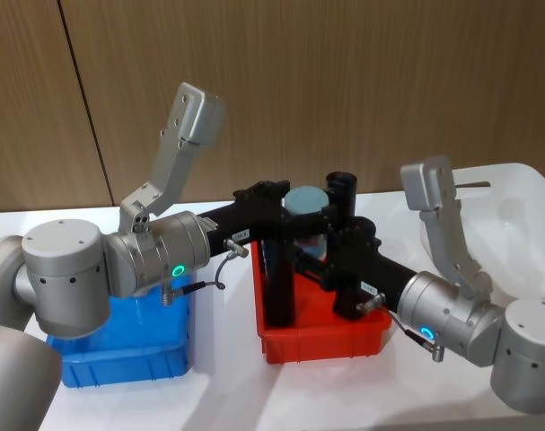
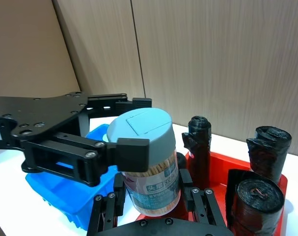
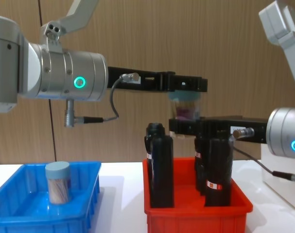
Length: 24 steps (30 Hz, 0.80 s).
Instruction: Pick the cotton swabs from the blue box and place them into the white box.
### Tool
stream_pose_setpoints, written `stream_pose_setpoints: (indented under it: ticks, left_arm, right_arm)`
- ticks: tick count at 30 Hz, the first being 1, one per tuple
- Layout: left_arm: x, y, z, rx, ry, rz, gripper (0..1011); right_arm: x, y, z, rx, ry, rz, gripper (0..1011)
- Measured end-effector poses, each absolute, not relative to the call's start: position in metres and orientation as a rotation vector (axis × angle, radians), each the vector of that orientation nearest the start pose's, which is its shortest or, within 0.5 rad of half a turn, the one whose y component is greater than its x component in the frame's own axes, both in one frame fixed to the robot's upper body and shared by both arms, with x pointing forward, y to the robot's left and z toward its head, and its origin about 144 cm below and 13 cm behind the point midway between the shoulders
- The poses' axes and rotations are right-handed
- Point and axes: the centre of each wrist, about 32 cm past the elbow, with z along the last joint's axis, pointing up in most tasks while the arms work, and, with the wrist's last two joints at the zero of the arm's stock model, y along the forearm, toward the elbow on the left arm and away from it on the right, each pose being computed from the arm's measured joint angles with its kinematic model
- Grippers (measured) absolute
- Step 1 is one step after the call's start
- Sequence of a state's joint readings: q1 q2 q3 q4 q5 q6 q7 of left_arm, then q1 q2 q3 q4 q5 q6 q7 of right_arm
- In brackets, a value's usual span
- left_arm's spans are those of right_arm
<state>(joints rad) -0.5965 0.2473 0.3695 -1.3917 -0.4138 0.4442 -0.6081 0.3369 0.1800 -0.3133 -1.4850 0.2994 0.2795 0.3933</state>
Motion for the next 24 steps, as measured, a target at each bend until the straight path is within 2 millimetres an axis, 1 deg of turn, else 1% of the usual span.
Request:
stream_pose_setpoints:
  ticks: [6,11,18,24]
  left_arm:
    - [0.589,0.201,1.297,0.092,0.108,0.644,1004]
    - [0.589,0.201,1.297,0.092,0.108,0.644,1004]
    - [0.589,0.201,1.297,0.092,0.108,0.644,1004]
    - [0.589,0.201,1.297,0.092,0.108,0.644,1004]
  right_arm:
    - [0.537,-0.191,1.218,-0.052,0.099,-0.901,669]
    - [0.539,-0.199,1.215,-0.057,0.105,-0.945,669]
    - [0.542,-0.215,1.211,-0.062,0.111,-1.024,669]
    - [0.546,-0.235,1.209,-0.059,0.107,-1.113,669]
